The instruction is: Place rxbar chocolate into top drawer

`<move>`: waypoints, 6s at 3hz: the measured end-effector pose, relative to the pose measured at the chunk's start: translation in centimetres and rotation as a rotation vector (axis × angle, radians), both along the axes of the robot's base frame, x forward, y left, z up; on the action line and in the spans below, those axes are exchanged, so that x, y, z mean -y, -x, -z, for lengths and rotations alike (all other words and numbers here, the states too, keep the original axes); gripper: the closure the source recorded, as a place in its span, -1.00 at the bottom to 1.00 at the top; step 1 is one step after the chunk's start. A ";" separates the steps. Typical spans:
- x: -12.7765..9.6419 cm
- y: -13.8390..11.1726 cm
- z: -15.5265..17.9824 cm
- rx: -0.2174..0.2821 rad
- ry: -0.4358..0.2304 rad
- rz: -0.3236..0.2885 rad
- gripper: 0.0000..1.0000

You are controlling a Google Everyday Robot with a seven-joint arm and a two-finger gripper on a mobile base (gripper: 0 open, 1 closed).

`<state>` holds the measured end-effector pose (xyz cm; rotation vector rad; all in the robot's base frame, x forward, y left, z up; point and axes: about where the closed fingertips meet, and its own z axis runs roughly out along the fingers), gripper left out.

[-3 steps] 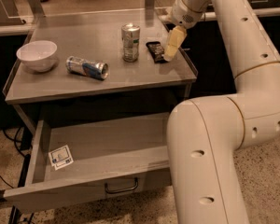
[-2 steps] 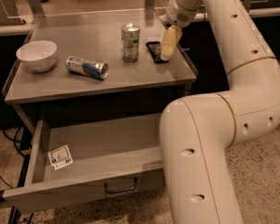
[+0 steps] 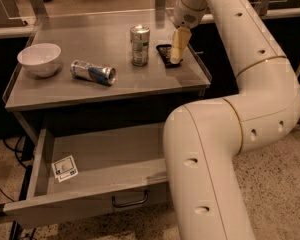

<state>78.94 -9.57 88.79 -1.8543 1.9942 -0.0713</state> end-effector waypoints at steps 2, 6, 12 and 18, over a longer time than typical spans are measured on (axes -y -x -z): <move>-0.9 -0.7 1.8 -0.008 -0.018 -0.024 -1.00; 0.6 -1.4 4.7 -0.039 -0.026 0.011 -1.00; -0.5 -1.6 6.8 -0.073 -0.023 -0.001 0.70; 3.8 -0.3 0.0 0.006 -0.148 0.153 1.00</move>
Offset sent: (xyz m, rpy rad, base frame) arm 0.0193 0.0026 -0.0117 0.0086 0.0471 0.0473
